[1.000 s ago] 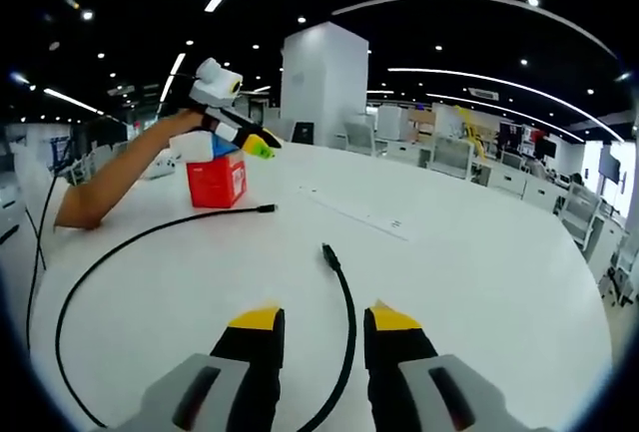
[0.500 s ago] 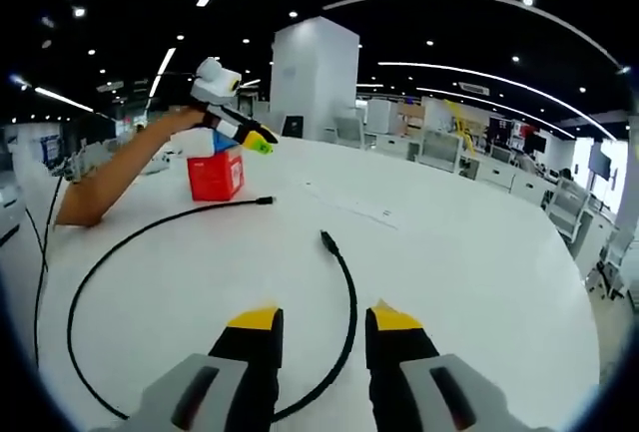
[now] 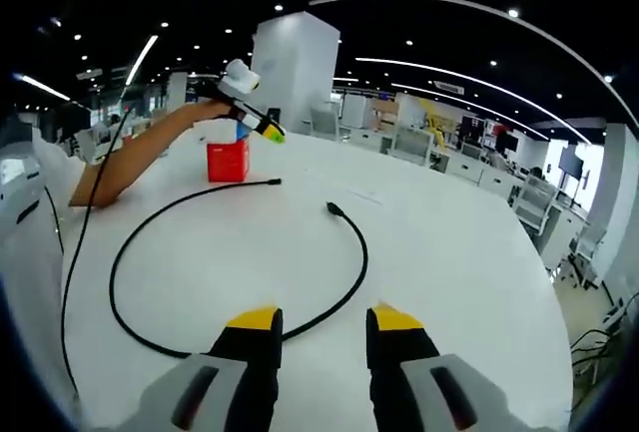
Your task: Find the data cable on the table. Grasp the USB connector end of the cable and insert it into the USB port on the table
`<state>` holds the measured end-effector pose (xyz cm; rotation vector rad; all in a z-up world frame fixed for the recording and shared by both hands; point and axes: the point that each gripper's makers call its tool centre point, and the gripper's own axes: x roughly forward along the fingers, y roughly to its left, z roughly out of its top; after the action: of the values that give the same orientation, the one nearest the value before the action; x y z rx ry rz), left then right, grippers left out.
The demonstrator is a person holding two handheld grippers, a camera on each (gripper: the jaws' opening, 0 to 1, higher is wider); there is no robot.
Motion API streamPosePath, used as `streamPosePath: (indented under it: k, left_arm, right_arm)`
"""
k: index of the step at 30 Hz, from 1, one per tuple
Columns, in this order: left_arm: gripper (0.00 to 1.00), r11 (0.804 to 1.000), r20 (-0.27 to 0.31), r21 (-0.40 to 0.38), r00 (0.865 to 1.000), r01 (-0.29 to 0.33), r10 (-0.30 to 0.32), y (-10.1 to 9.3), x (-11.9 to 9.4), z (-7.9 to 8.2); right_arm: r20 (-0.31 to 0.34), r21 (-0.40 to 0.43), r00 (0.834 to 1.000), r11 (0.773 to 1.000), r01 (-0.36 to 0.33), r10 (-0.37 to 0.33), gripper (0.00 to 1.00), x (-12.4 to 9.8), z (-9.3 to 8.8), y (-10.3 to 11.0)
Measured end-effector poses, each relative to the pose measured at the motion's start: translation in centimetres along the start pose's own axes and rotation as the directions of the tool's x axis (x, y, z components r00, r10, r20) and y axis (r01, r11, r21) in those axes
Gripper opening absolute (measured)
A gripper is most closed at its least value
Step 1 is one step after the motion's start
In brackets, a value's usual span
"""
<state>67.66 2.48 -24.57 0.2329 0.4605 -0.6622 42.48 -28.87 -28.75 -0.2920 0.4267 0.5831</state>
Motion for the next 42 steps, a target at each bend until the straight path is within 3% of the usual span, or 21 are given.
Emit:
streamPosePath:
  k: [23, 42]
  left_arm:
    - [0.39, 1.0, -0.003, 0.001, 1.0, -0.001, 0.001, 1.0, 0.8, 0.8]
    - [0.39, 1.0, 0.0, 0.001, 1.0, -0.001, 0.001, 0.7, 0.6, 0.6]
  right_arm:
    - [0.018, 0.027, 1.0, 1.0, 0.005, -0.006, 0.36, 0.0, -0.4, 0.1]
    - [0.009, 0.027, 1.0, 1.0, -0.011, 0.01, 0.37, 2.6, 0.0, -0.3]
